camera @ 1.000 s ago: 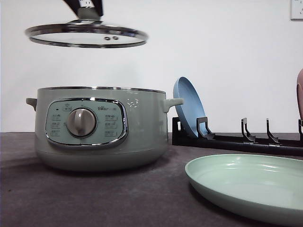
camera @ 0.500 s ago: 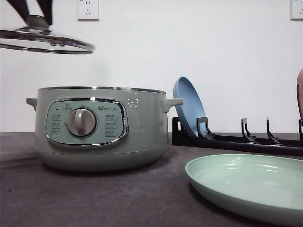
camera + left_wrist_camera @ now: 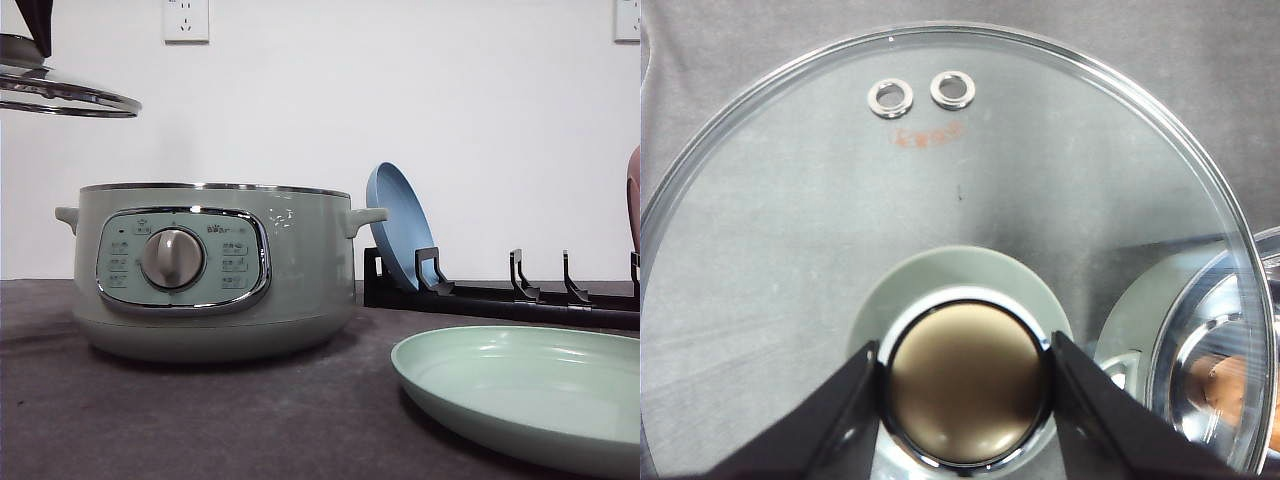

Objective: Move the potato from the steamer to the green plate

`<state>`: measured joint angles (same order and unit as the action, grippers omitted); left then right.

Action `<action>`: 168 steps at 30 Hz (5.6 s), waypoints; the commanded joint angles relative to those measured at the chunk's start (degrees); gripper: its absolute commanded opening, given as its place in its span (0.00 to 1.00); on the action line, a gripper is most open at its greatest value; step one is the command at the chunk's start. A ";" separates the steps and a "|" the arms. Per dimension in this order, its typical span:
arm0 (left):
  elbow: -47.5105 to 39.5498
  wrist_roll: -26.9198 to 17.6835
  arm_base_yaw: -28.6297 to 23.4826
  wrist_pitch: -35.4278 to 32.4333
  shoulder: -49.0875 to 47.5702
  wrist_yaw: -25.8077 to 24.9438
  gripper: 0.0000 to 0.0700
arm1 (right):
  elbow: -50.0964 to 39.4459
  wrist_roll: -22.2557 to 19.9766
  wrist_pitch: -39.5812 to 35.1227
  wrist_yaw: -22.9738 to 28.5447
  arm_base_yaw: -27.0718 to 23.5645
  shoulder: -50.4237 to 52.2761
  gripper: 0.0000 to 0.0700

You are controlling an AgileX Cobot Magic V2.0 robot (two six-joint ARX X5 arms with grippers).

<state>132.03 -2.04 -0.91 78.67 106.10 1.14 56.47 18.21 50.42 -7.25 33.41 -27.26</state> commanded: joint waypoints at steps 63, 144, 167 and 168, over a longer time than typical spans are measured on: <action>2.93 0.15 -0.26 -1.80 -1.31 -0.21 0.00 | 64.50 -35.84 -4.69 -7.51 6.69 -103.65 1.00; 2.93 0.13 -0.26 -1.94 -1.31 -0.21 0.00 | -7.17 -11.06 1.76 1.16 -2.14 -23.43 0.39; 2.93 0.15 -0.26 -1.94 -1.31 -0.21 0.00 | -23.52 -6.88 -25.55 0.70 -2.21 -40.02 0.39; 2.93 0.14 -0.26 -1.94 -1.31 -0.21 0.00 | -23.52 -6.87 -25.81 0.68 -2.21 -40.37 0.39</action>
<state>132.03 -2.04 -1.02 78.61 106.08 1.10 32.49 10.79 25.34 -6.42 31.00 -66.84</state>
